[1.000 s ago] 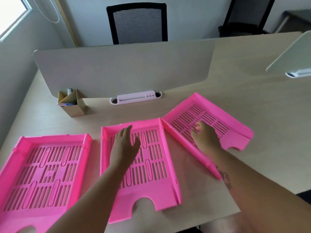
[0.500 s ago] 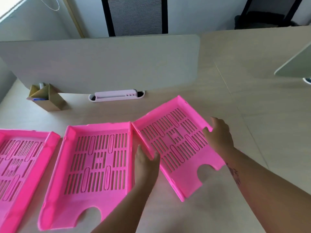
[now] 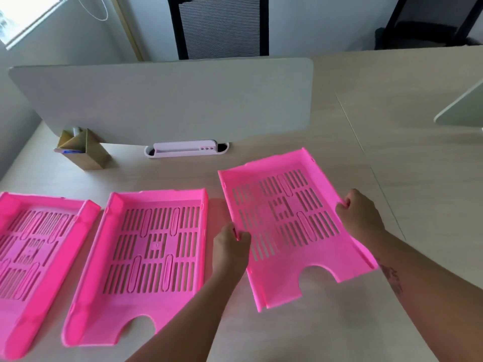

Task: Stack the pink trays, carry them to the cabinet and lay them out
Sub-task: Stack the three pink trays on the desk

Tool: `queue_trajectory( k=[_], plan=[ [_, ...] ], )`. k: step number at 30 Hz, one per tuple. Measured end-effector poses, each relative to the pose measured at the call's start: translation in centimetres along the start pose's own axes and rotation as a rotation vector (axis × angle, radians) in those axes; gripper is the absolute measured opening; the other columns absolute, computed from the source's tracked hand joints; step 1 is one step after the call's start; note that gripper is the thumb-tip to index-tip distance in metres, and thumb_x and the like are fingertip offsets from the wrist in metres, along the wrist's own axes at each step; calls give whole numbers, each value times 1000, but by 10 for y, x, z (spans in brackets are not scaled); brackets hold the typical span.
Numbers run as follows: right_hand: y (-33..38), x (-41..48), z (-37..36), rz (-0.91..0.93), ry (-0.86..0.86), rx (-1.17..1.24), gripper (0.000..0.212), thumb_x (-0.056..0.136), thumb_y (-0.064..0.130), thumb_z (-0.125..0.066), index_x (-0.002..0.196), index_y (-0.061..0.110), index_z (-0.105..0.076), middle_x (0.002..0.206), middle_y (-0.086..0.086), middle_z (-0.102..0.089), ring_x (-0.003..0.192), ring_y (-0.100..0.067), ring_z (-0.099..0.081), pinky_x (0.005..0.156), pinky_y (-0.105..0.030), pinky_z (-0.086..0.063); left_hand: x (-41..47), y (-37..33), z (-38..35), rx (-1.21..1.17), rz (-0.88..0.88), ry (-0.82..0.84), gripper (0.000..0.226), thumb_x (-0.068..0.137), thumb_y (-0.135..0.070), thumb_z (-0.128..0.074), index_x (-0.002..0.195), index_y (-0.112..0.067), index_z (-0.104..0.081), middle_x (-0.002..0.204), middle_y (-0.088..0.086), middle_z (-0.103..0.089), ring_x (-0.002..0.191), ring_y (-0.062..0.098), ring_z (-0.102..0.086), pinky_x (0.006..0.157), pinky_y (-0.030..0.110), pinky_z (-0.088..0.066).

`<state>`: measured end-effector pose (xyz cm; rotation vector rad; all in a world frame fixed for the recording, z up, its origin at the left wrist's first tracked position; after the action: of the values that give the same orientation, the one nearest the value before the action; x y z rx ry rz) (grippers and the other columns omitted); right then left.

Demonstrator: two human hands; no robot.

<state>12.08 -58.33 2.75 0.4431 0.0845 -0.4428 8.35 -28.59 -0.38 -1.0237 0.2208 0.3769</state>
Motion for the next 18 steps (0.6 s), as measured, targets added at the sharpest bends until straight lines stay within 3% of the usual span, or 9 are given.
queue_trajectory(
  k=[1, 4, 6, 8, 12, 16, 18],
  plan=[
    [4, -3, 6, 22, 0, 20, 15, 98, 9, -49, 85, 5, -43, 65, 0, -41, 49, -12, -35, 44, -25, -26, 2, -9, 8, 18, -39, -1, 22, 89, -5, -52, 70, -10, -44, 61, -1, -43, 48, 12, -34, 36, 14, -28],
    [19, -16, 16, 55, 29, 81, 26, 98, 10, -47, 75, 13, -35, 64, 0, -36, 52, -15, -31, 48, -27, -26, 9, -28, 40, 41, -140, -22, 30, 90, -2, -51, 66, -14, -38, 57, -3, -36, 45, 10, -29, 30, 13, -27],
    [37, -30, 14, 64, 46, 129, 29, 97, 10, -47, 72, 16, -32, 65, -1, -34, 54, -15, -29, 50, -28, -26, 15, -29, 66, 78, -186, -40, 30, 90, -3, -50, 64, -14, -37, 56, -3, -35, 46, 11, -28, 36, 13, -25],
    [62, -51, 6, 77, 41, 184, 26, 96, 10, -47, 74, 14, -33, 65, -1, -33, 54, -15, -29, 51, -29, -27, 21, -21, 97, 140, -213, -39, 29, 91, -7, -48, 64, -14, -42, 57, -2, -41, 47, 13, -32, 43, 24, -30],
    [121, -99, -29, 105, 64, 293, 29, 96, 8, -48, 73, 15, -33, 64, 0, -34, 53, -14, -29, 48, -28, -26, 28, 10, 175, 247, -237, -73, 21, 93, -11, -49, 76, -5, -60, 60, 3, -54, 52, 20, -46, 46, 27, -35],
    [170, -143, -76, 72, 56, 393, 23, 96, 11, -47, 77, 11, -34, 65, -3, -37, 54, -18, -32, 52, -34, -29, 30, 49, 248, 324, -244, -81, 16, 92, -11, -50, 79, -7, -58, 66, 7, -56, 52, 20, -47, 46, 26, -31],
    [187, -164, -98, 44, 58, 440, 19, 95, 10, -46, 79, 11, -35, 65, -3, -38, 53, -18, -33, 51, -35, -30, 28, 68, 273, 354, -237, -53, 11, 94, -10, -50, 93, -7, -61, 80, 8, -59, 64, 23, -56, 48, 24, -37]
  ],
)
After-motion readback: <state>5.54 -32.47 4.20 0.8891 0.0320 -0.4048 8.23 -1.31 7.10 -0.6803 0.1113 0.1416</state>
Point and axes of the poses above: each hand's wrist, its own x-axis towards the middle knuckle, its own z-axis out of the back of the hand, y = z × x, the point moved 5 cm from there along x, towards the middle knuckle
